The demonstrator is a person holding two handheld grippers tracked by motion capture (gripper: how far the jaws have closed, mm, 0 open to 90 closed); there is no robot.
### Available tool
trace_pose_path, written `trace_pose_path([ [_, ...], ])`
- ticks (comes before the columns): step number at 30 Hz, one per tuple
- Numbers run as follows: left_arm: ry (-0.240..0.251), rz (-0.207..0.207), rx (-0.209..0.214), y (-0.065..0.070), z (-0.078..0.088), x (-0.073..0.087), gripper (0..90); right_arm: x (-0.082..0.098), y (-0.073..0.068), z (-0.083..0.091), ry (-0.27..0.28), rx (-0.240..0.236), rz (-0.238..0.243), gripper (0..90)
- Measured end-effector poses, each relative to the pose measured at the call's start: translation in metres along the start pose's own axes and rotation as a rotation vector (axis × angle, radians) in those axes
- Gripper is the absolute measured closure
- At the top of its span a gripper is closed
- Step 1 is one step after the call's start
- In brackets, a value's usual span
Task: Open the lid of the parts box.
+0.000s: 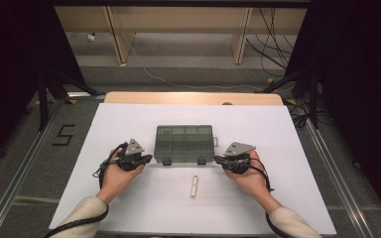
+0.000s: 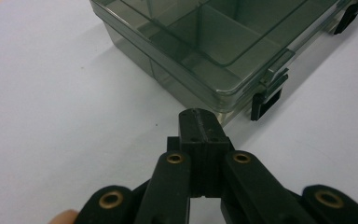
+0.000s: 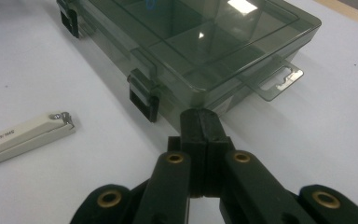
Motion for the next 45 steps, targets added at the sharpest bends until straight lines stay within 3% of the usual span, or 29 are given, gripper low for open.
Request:
trace_pose_path([
  [2, 0.032, 0.021, -0.008, 0.002, -0.002, -0.003, 89.5, -0.001, 0.0, 0.001, 0.01, -0.002, 0.003, 90.0],
  [12, 0.066, 0.008, 0.004, 0.003, 0.005, -0.01, 89.3, -0.01, 0.002, 0.006, 0.048, 0.01, -0.009, 90.0],
  [14, 0.094, 0.022, -0.005, 0.004, 0.004, -0.013, 89.3, -0.011, 0.002, 0.006, 0.052, 0.013, -0.013, 90.0],
  [22, 0.116, 0.017, -0.01, 0.007, 0.002, -0.021, 89.4, -0.017, 0.004, 0.01, 0.084, 0.027, -0.014, 90.0],
  [23, 0.121, 0.003, -0.013, 0.007, 0.002, -0.022, 89.3, -0.019, 0.005, 0.01, 0.091, 0.032, -0.013, 90.0],
  [30, 0.152, 0.026, -0.031, 0.006, 0.002, -0.031, 89.3, -0.024, 0.006, 0.011, 0.107, 0.038, -0.022, 89.9],
  [32, 0.143, 0.005, -0.035, 0.005, 0.003, -0.033, 89.3, -0.026, 0.007, 0.011, 0.112, 0.054, -0.021, 87.7],
  [33, 0.157, 0.007, -0.046, 0.004, 0.004, -0.035, 89.3, -0.028, 0.009, 0.011, 0.123, 0.082, -0.02, 84.3],
  [35, 0.17, 0.021, -0.045, 0.005, 0.004, -0.037, 89.4, -0.028, 0.009, 0.012, 0.119, 0.087, -0.019, 81.9],
  [36, 0.183, 0.026, -0.052, 0.004, 0.005, -0.04, 89.3, -0.03, 0.011, 0.01, 0.135, 0.114, -0.009, 75.7],
  [41, 0.182, 0.015, -0.067, 0.003, 0.005, -0.042, 89.1, -0.037, 0.012, 0.007, 0.152, 0.161, 0.003, 64.7],
  [43, 0.192, 0.019, -0.099, 0.003, 0.002, -0.041, 84.1, -0.043, 0.015, 0.007, 0.17, 0.205, 0.02, 62.4],
  [44, 0.192, 0.019, -0.099, 0.003, 0.002, -0.041, 80.8, -0.043, 0.015, 0.007, 0.17, 0.205, 0.02, 62.4],
  [45, 0.192, 0.006, -0.147, 0.0, 0.002, -0.041, 77.6, -0.046, 0.015, 0.007, 0.176, 0.215, 0.011, 62.0],
])
Point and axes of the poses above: each handheld gripper's, and its own axes: z roughly backward along the jaws, x roughly out of its underside, y roughly to its right, the point moved 7 cm from there along -z, roughly forward along the jaws, and after that the axes turned 3 degrees about x, right-handed, at the moved point
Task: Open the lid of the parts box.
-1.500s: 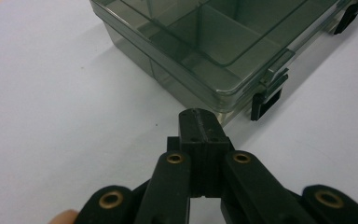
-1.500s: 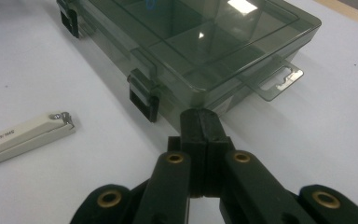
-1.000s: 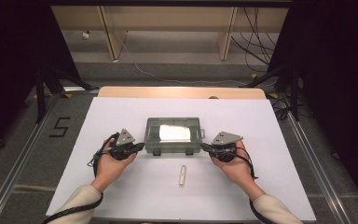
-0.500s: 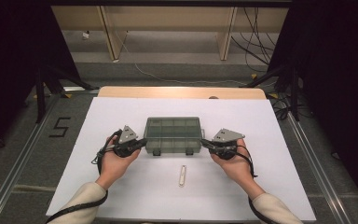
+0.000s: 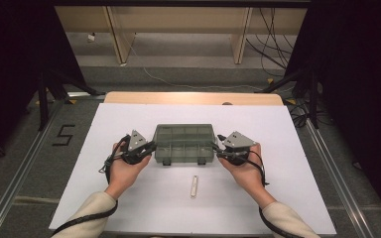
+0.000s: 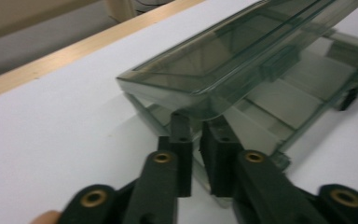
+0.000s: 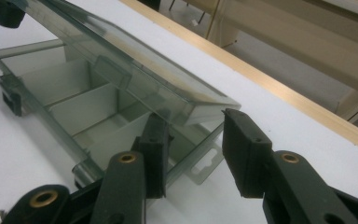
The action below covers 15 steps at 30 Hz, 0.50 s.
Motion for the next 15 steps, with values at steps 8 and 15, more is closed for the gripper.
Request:
trace_pose_path([
  [8, 0.088, -0.064, -0.071, -0.007, 0.0, -0.016, 70.3, -0.007, 0.003, -0.003, 0.027, 0.03, 0.012, 63.1],
  [15, 0.134, -0.091, -0.107, -0.01, -0.003, -0.028, 74.5, -0.017, 0.011, -0.006, 0.067, 0.071, 0.006, 67.2],
])
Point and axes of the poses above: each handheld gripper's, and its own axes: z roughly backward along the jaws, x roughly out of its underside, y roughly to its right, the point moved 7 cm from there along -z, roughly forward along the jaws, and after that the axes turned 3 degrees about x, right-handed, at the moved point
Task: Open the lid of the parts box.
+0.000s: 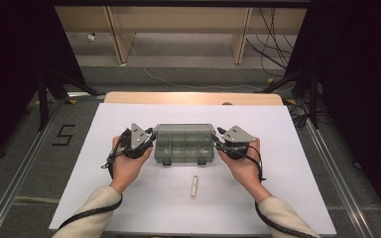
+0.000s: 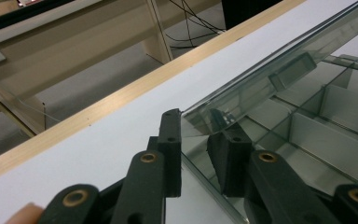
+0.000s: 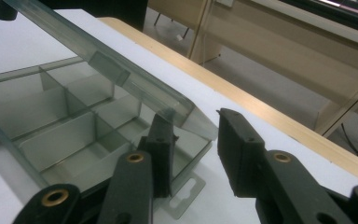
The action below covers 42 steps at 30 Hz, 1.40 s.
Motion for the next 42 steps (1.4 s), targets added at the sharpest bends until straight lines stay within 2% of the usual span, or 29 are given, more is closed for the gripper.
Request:
trace_pose_path([
  [5, 0.007, -0.019, -0.026, -0.003, -0.004, -0.004, 77.1, -0.003, 0.003, -0.004, 0.011, 0.02, 0.006, 69.8],
  [14, 0.015, -0.026, -0.05, -0.008, -0.009, -0.008, 80.3, -0.012, 0.003, -0.011, 0.02, 0.03, 0.003, 74.2],
  [18, 0.015, -0.01, -0.057, -0.01, -0.01, -0.01, 82.0, -0.017, 0.004, -0.015, 0.029, 0.052, 0.008, 74.6],
  [20, 0.014, -0.014, -0.064, -0.012, -0.011, -0.012, 82.6, -0.019, 0.006, -0.017, 0.029, 0.05, -0.017, 74.8],
  [25, 0.013, -0.02, -0.072, -0.013, -0.013, -0.014, 83.4, -0.021, 0.008, -0.02, 0.03, 0.07, -0.031, 77.0],
  [27, 0.013, -0.023, -0.069, -0.015, -0.013, -0.015, 83.7, -0.021, 0.011, -0.021, 0.031, 0.078, -0.041, 81.4],
  [31, 0.014, -0.012, -0.069, -0.017, -0.014, -0.016, 83.8, -0.023, 0.013, -0.022, 0.03, 0.089, -0.056, 83.8],
  [37, 0.012, -0.005, -0.062, -0.018, -0.015, -0.017, 83.8, -0.024, 0.013, -0.022, 0.017, 0.089, -0.064, 84.3],
  [38, 0.009, -0.007, -0.072, -0.02, -0.015, -0.017, 83.8, -0.024, 0.013, -0.022, 0.017, 0.089, -0.064, 84.3],
  [42, 0.013, 0.002, -0.053, -0.02, -0.017, -0.018, 83.9, -0.026, 0.012, -0.021, 0.011, 0.102, -0.061, 84.4],
])
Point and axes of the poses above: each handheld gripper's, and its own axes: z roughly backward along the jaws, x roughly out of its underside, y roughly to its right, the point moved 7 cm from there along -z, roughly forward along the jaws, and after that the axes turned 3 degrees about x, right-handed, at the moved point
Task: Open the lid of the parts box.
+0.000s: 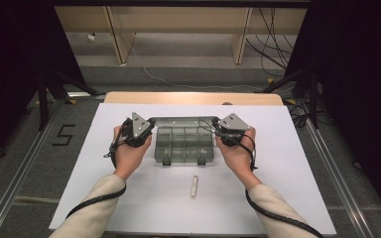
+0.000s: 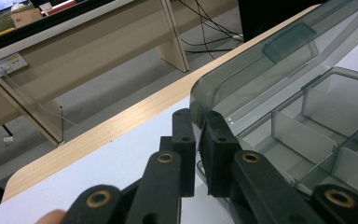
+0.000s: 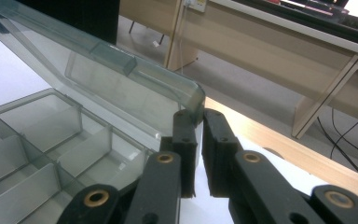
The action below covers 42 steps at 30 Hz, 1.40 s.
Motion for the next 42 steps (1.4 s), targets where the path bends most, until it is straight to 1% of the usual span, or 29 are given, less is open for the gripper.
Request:
trace_pose_path([
  [9, -0.003, 0.012, 0.004, -0.002, -0.003, -0.003, 84.0, -0.001, 0.0, 0.0, -0.013, 0.007, -0.017, 84.4],
  [11, -0.005, 0.016, 0.004, -0.004, -0.005, -0.004, 83.9, -0.001, 0.001, -0.001, -0.013, 0.01, -0.014, 84.4],
  [13, -0.003, 0.02, 0.005, -0.004, -0.006, -0.005, 84.0, -0.001, 0.001, -0.001, -0.02, 0.004, -0.017, 84.4],
  [15, -0.002, 0.028, 0.002, -0.006, -0.008, -0.007, 83.9, -0.003, 0.003, -0.003, -0.014, 0.012, -0.027, 84.4],
  [17, -0.003, 0.028, 0.003, -0.007, -0.009, -0.007, 83.8, -0.004, 0.004, -0.005, -0.011, 0.013, -0.03, 84.4],
  [19, -0.001, 0.039, 0.003, -0.008, -0.011, -0.008, 83.8, -0.004, 0.005, -0.005, -0.016, 0.01, -0.031, 84.4],
  [21, -0.003, 0.041, 0.006, -0.01, -0.012, -0.009, 83.7, -0.006, 0.006, -0.007, -0.009, 0.017, -0.036, 84.5],
  [22, -0.004, 0.045, 0.005, -0.01, -0.013, -0.01, 83.7, -0.006, 0.004, -0.008, -0.016, 0.01, -0.049, 84.5],
  [24, -0.005, 0.052, 0.007, -0.012, -0.015, -0.011, 83.7, -0.006, 0.005, -0.009, -0.022, 0.003, -0.054, 84.5],
  [25, -0.005, 0.055, 0.007, -0.013, -0.016, -0.012, 83.7, -0.007, 0.007, -0.01, -0.005, 0.018, -0.045, 84.5],
  [26, -0.006, 0.057, 0.005, -0.013, -0.017, -0.012, 83.6, -0.007, 0.006, -0.011, -0.014, 0.007, -0.058, 84.5],
  [27, -0.008, 0.057, 0.006, -0.014, -0.017, -0.012, 83.6, -0.008, 0.008, -0.012, -0.005, 0.018, -0.052, 84.5],
  [31, -0.012, 0.061, 0.008, -0.017, -0.02, -0.014, 83.6, -0.009, 0.008, -0.014, -0.012, 0.009, -0.071, 84.5],
  [32, -0.013, 0.068, 0.008, -0.017, -0.021, -0.015, 83.5, -0.01, 0.009, -0.016, -0.006, 0.016, -0.072, 84.5],
  [34, -0.014, 0.069, 0.007, -0.018, -0.022, -0.015, 83.5, -0.01, 0.01, -0.016, -0.007, 0.015, -0.068, 84.6],
  [35, -0.013, 0.073, 0.009, -0.018, -0.022, -0.015, 83.5, -0.01, 0.009, -0.017, -0.014, 0.009, -0.081, 84.5],
  [36, -0.014, 0.074, 0.009, -0.019, -0.023, -0.015, 83.5, -0.011, 0.011, -0.018, 0.002, 0.023, -0.074, 84.6],
  [38, -0.009, 0.071, 0.009, -0.02, -0.024, -0.016, 83.4, -0.011, 0.012, -0.019, -0.007, 0.018, -0.073, 84.6],
  [39, -0.021, 0.098, 0.009, -0.019, -0.025, -0.016, 83.4, -0.012, 0.012, -0.021, -0.001, 0.026, -0.074, 84.6],
  [42, -0.026, 0.103, 0.006, -0.02, -0.026, -0.016, 83.3, -0.012, 0.013, -0.022, -0.003, 0.023, -0.079, 84.6],
])
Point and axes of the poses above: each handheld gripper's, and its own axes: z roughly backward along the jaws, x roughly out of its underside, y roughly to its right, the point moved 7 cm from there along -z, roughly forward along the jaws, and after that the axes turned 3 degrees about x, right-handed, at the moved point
